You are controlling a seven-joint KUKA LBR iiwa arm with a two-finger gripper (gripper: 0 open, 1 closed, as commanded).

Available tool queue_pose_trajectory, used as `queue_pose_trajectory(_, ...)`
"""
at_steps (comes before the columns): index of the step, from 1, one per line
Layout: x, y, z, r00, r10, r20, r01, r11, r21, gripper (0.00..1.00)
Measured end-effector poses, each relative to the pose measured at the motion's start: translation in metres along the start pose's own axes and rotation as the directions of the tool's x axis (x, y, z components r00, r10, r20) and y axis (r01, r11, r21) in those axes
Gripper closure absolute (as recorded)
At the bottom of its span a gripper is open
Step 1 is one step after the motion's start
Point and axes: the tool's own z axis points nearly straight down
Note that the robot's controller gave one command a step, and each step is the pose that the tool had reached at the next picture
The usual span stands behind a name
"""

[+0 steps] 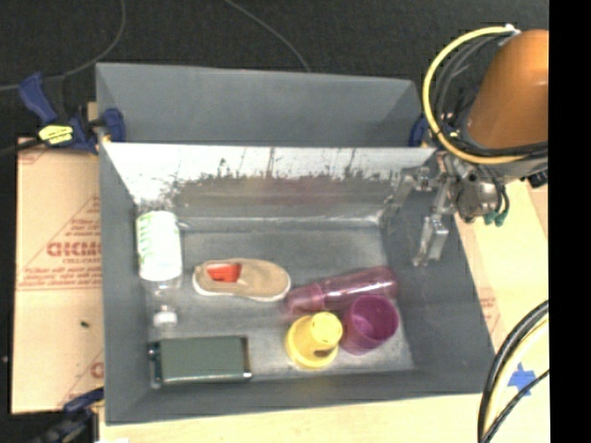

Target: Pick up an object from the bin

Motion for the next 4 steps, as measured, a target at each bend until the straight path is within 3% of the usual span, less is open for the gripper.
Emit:
queue_pose_trajectory(1,-0.001,0.001,-0.005,1.000,-0.005,0.008,0.005,1.000,0.002,0.00)
queue_pose_trajectory(2,0.006,0.028,0.108,0.977,-0.215,0.006,0.215,0.977,0.003,0.00)
queue_pose_trajectory(3,-0.007,0.052,0.088,0.965,-0.262,0.010,0.262,0.965,0.005,0.00)
queue_pose_trajectory(4,-0.018,0.075,0.118,0.997,-0.082,0.009,0.082,0.997,0.001,0.00)
